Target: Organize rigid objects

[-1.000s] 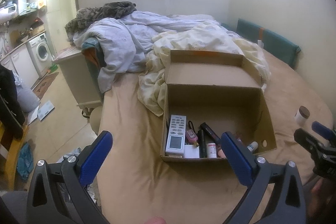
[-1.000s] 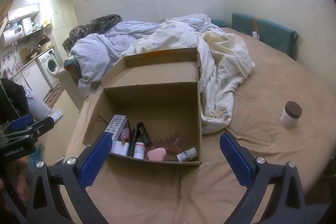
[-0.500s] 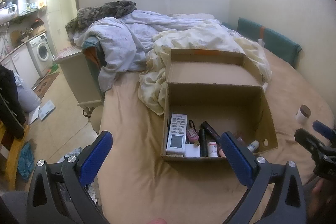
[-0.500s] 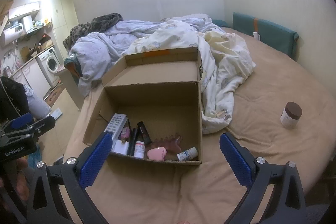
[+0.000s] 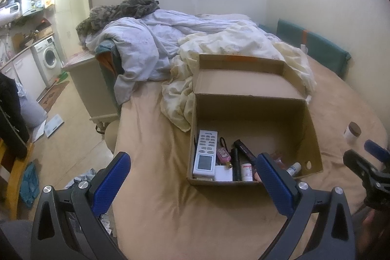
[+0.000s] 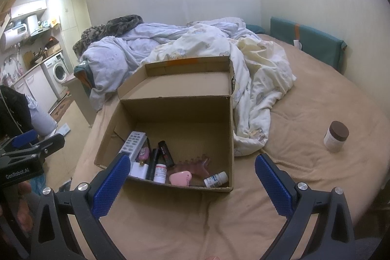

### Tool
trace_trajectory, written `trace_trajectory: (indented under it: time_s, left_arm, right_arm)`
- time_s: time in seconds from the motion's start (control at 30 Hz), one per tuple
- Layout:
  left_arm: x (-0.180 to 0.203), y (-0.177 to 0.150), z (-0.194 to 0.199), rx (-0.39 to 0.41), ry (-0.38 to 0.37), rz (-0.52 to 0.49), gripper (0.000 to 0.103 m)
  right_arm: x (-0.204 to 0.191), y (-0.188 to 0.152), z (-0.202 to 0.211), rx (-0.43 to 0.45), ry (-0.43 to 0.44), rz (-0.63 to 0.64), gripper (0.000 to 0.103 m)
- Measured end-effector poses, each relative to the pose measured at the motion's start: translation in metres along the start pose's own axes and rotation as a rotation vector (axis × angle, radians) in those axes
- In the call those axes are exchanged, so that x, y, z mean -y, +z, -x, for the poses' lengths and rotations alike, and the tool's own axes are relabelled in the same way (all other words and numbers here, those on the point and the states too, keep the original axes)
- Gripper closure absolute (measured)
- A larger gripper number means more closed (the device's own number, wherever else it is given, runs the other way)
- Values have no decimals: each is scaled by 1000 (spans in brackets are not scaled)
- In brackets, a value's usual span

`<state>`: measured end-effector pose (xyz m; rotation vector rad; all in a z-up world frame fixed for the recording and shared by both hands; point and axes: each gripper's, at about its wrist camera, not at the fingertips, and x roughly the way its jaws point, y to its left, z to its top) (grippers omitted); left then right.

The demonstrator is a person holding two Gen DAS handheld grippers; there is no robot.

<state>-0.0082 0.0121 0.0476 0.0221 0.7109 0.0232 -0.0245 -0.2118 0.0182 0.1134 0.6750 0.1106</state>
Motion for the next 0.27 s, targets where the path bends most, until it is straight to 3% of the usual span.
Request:
trace_trajectory:
  time_s: [0.27]
  left_arm:
    - [0, -2, -2, -1, -18, -1, 1]
  right_arm:
    - [0, 0, 0, 1, 1, 0, 0]
